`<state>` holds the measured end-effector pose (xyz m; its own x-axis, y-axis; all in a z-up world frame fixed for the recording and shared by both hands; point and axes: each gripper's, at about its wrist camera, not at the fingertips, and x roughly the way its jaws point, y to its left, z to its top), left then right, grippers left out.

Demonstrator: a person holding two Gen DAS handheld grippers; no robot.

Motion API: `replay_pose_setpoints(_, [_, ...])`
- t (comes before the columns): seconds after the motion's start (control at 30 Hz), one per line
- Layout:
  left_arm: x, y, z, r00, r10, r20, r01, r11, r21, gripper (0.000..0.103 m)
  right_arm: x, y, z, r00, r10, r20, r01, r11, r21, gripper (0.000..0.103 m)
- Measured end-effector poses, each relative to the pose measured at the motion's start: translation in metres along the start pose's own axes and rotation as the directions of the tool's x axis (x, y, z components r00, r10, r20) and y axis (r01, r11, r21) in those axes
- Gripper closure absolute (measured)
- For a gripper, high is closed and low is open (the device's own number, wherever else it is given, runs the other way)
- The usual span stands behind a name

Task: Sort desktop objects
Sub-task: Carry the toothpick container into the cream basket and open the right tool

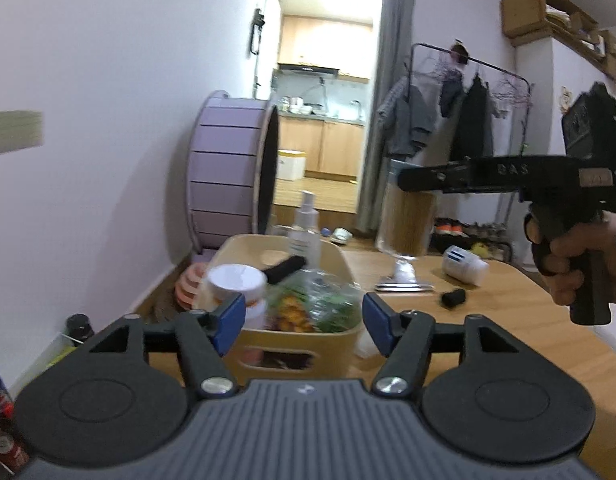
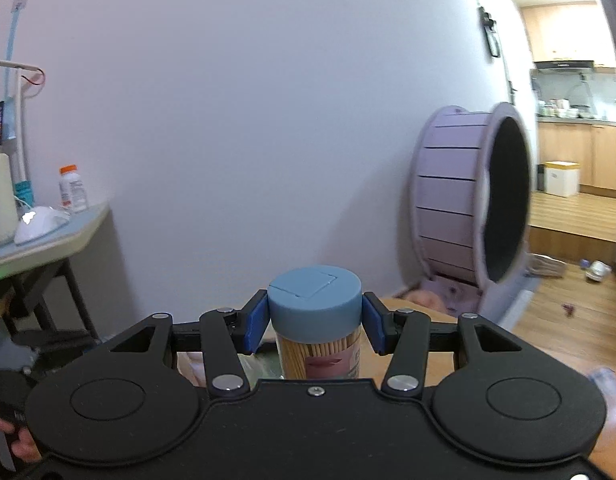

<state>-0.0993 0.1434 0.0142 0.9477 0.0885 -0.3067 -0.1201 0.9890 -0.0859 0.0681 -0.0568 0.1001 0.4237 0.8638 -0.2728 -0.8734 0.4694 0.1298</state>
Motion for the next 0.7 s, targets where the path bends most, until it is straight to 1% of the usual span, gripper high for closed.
replay_pose_setpoints(0.07, [-0.001, 0.003, 0.001, 1.000, 0.016, 0.008, -0.016, 1.000, -0.007, 0.033, 0.014, 0.005, 0.006, 1.000, 0.026, 0.001, -0.026, 1.000, -0.002, 0.054])
replay_pose_setpoints(0.13, [-0.001, 0.007, 0.002, 1.000, 0.021, 0.007, -0.021, 1.000, -0.016, 0.032, 0.029, 0.008, 0.011, 0.999, 0.051, -0.004, -0.051, 0.999, -0.005, 0.054])
replay_pose_setpoints(0.23, [-0.001, 0.012, 0.002, 1.000, 0.018, -0.001, -0.018, 0.999, -0.034, 0.032, 0.054, 0.012, 0.016, 0.998, 0.068, -0.016, -0.068, 0.998, -0.009, 0.054])
replay_pose_setpoints(0.43, [-0.002, 0.020, 0.005, 1.000, 0.019, -0.004, -0.020, 0.998, -0.061, 0.031, 0.104, 0.014, 0.017, 0.997, 0.063, -0.046, -0.063, 0.998, -0.004, 0.054])
replay_pose_setpoints(0.57, [-0.004, 0.022, 0.006, 1.000, 0.014, -0.007, -0.015, 0.997, -0.070, 0.031, 0.127, 0.018, 0.011, 0.996, 0.045, -0.072, -0.046, 0.999, -0.009, 0.054])
replay_pose_setpoints(0.63, [-0.005, 0.022, 0.006, 1.000, 0.012, -0.009, -0.012, 0.998, -0.069, 0.031, 0.134, 0.019, 0.008, 0.996, 0.035, -0.084, -0.037, 0.999, -0.015, 0.051])
replay_pose_setpoints(0.67, [-0.005, 0.022, 0.006, 1.000, 0.011, -0.010, -0.011, 0.998, -0.069, 0.031, 0.131, 0.020, 0.007, 0.996, 0.029, -0.079, -0.031, 0.999, -0.025, 0.046])
replay_pose_setpoints(0.7, [-0.005, 0.023, 0.005, 1.000, 0.010, -0.012, -0.011, 0.997, -0.071, 0.031, 0.129, 0.021, 0.006, 0.997, 0.022, -0.074, -0.024, 0.999, -0.035, 0.037])
